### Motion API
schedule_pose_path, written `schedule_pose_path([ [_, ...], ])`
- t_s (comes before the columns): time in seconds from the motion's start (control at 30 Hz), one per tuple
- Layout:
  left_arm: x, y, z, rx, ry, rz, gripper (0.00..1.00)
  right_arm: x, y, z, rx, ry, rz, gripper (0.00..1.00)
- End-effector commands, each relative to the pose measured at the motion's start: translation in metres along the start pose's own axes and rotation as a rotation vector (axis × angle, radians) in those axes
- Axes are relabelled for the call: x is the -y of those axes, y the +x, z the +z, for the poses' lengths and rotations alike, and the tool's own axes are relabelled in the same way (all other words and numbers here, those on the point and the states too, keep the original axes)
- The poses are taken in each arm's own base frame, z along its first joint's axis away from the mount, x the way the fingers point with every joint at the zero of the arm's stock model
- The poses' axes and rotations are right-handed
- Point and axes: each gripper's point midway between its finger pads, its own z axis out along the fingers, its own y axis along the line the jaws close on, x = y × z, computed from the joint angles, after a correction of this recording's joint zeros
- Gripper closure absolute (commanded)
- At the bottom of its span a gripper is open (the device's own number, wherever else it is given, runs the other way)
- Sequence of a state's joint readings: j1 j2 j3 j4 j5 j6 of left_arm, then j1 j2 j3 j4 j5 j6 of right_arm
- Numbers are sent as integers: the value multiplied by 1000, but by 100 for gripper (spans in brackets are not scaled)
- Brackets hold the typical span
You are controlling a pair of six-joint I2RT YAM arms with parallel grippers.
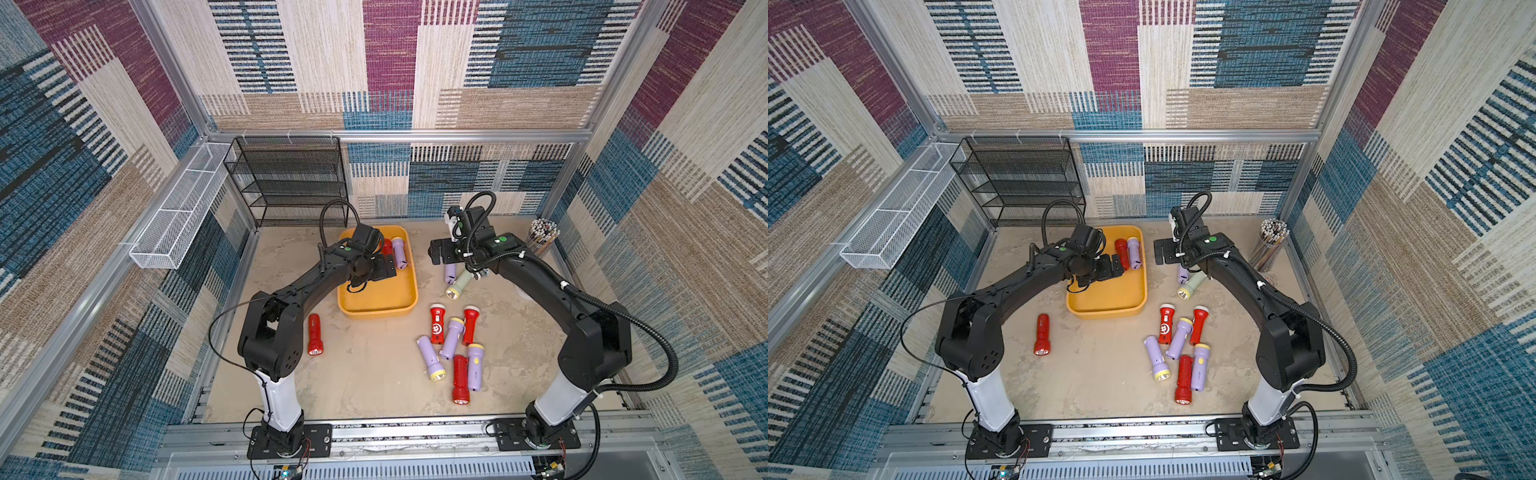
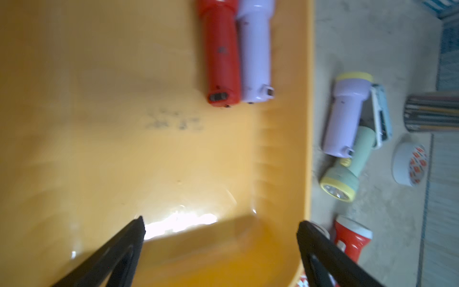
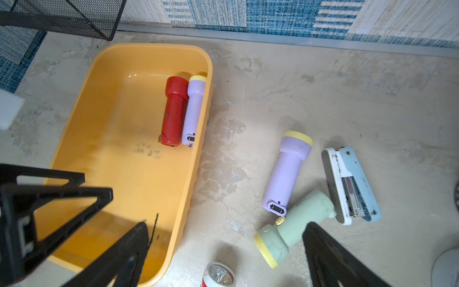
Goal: Put the flashlights into the storage boxes
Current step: Pick up the flashlight from the center of the board.
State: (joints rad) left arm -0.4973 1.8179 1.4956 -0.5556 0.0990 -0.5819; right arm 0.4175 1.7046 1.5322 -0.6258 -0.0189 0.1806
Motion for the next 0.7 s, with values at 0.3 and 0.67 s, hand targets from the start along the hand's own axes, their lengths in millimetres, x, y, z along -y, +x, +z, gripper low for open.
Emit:
schedule_pose_path([
  [0.3, -16, -14, -90, 403, -123, 144, 1, -24, -28, 17, 18, -101, -39, 0],
  [0.67, -86, 44, -147, 380, -303, 1, 10, -35, -20, 19, -10, -171, -27, 0],
])
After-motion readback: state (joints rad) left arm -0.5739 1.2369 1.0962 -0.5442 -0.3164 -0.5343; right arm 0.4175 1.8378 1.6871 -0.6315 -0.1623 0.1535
